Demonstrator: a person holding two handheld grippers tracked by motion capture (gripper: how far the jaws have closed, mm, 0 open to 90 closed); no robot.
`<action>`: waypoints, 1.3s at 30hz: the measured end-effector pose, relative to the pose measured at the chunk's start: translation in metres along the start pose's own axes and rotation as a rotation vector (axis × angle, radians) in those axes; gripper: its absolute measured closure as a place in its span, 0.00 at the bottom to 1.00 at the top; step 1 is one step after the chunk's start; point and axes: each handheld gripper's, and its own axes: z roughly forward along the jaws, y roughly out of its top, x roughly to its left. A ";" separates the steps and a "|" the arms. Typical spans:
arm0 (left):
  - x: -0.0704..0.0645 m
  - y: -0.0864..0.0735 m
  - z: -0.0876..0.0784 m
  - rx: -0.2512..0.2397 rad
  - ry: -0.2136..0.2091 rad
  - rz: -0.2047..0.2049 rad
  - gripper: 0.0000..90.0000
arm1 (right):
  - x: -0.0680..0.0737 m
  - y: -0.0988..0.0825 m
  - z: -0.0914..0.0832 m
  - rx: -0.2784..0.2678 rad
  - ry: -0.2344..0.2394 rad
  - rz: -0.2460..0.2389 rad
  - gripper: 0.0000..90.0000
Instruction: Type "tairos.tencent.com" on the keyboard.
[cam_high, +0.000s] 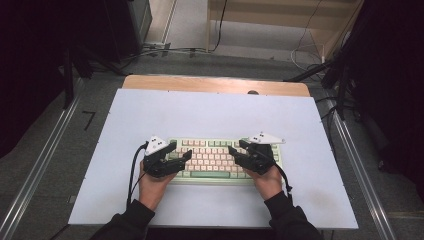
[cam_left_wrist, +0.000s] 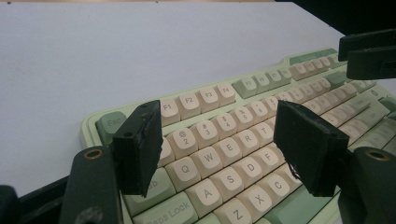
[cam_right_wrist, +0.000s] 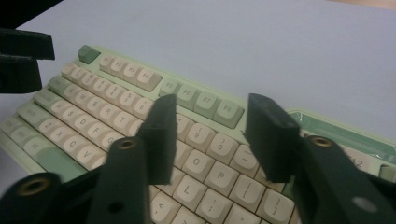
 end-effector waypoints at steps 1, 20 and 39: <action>0.000 0.000 0.000 0.002 0.000 0.000 0.37 | -0.001 0.000 0.000 0.001 0.007 -0.001 0.69; -0.001 0.000 0.000 0.010 -0.008 -0.006 0.35 | 0.001 -0.006 0.008 0.034 0.049 -0.026 0.97; -0.002 -0.001 0.002 0.018 -0.009 -0.003 0.35 | 0.002 -0.013 0.018 0.075 0.046 -0.034 0.97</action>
